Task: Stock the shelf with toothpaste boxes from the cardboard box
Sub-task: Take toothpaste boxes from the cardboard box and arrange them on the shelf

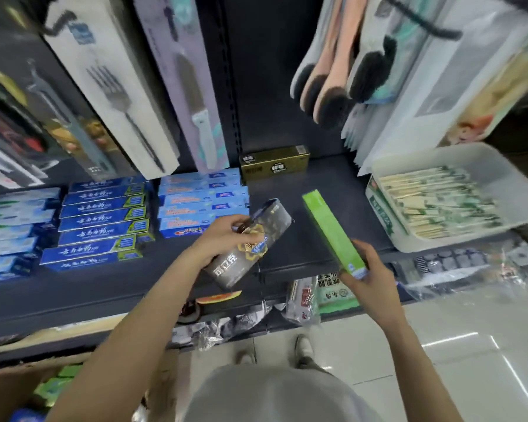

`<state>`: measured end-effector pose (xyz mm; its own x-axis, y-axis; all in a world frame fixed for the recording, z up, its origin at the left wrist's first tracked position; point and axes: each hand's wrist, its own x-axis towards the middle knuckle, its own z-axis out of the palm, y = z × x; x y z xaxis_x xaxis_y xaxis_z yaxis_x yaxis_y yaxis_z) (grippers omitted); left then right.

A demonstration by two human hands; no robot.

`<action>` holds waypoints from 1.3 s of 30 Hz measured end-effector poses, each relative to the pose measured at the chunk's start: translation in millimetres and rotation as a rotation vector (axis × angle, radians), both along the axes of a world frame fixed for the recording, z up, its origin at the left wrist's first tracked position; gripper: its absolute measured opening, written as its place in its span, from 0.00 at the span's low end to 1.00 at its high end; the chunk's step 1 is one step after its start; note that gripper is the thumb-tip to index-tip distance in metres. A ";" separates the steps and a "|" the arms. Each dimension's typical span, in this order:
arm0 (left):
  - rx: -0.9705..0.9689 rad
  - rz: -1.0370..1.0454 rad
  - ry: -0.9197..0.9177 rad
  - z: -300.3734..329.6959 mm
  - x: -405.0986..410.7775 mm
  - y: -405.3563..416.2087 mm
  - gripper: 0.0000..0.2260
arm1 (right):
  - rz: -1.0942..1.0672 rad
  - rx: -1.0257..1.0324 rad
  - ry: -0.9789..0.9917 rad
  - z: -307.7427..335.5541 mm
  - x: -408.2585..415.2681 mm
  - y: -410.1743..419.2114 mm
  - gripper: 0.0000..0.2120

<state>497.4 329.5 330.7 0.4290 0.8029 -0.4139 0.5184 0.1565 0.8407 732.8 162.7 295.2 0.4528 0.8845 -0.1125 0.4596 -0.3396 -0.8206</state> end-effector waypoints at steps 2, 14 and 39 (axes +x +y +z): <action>0.082 -0.087 0.142 -11.0 25.6 10.3 0.19 | 0.013 0.004 -0.005 0.9 21.2 1.5 0.27; 0.703 -0.191 0.650 -51.6 150.0 45.0 0.28 | 0.146 0.024 0.024 32.5 90.0 24.4 0.25; 0.717 -0.432 0.589 -60.3 138.8 64.2 0.25 | 0.131 0.034 0.139 29.0 93.3 29.8 0.23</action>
<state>636.2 393.7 270.5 0.6242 0.7694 -0.1355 0.7722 -0.5815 0.2560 826.1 192.5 324.2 0.3153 0.9393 -0.1355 0.3792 -0.2556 -0.8893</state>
